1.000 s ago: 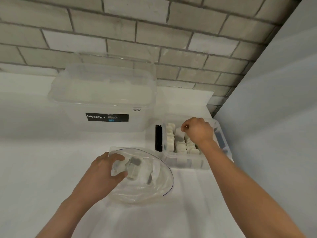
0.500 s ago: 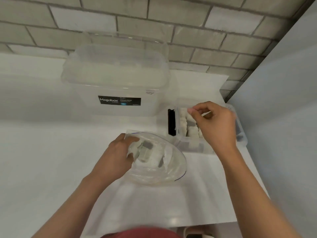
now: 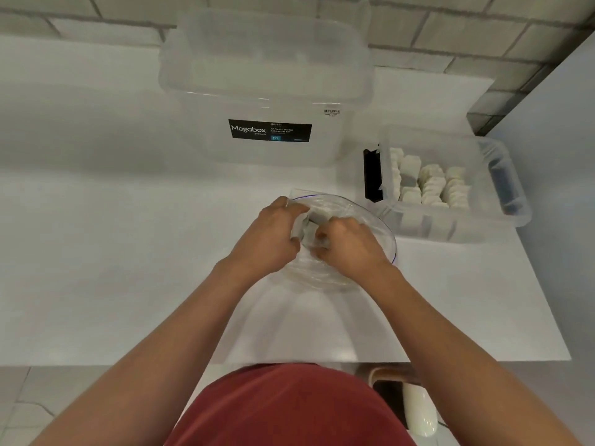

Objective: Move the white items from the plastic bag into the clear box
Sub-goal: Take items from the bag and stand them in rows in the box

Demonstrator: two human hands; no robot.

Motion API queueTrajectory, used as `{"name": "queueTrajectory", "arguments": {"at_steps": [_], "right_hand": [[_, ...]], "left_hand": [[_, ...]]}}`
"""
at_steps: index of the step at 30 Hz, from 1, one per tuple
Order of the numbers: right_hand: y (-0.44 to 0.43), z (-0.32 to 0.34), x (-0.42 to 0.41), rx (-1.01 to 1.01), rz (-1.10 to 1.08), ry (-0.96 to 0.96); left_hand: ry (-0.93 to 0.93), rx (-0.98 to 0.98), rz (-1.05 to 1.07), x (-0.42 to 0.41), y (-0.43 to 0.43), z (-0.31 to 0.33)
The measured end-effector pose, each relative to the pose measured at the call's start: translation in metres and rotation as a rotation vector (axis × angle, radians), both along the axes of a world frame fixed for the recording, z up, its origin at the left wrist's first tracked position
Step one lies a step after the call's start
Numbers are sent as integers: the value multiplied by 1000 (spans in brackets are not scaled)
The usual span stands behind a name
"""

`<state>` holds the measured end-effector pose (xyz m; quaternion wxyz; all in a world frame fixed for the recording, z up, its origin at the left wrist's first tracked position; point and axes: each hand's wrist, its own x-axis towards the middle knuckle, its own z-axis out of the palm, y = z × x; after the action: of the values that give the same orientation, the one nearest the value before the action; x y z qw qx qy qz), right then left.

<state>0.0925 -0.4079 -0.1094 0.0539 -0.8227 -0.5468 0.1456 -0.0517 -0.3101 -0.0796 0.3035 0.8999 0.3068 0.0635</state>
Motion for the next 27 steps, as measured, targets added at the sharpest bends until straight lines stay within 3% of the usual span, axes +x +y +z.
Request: {"name": "queueTrajectory", "arguments": {"at_steps": [8,15,22,27], "right_hand": [[-9,15,3,-76,91,94],[7,10,3,-12,-95,168],[5,12,2,-32,-142,216],[-2,30,-8,31,-28,118]], "left_hand": [[0,-23,-12,1,5,-2],[8,-28,-41,4,4,-3],[7,-37,-29,2,4,1],[11,-41,-9,3,7,4]]}}
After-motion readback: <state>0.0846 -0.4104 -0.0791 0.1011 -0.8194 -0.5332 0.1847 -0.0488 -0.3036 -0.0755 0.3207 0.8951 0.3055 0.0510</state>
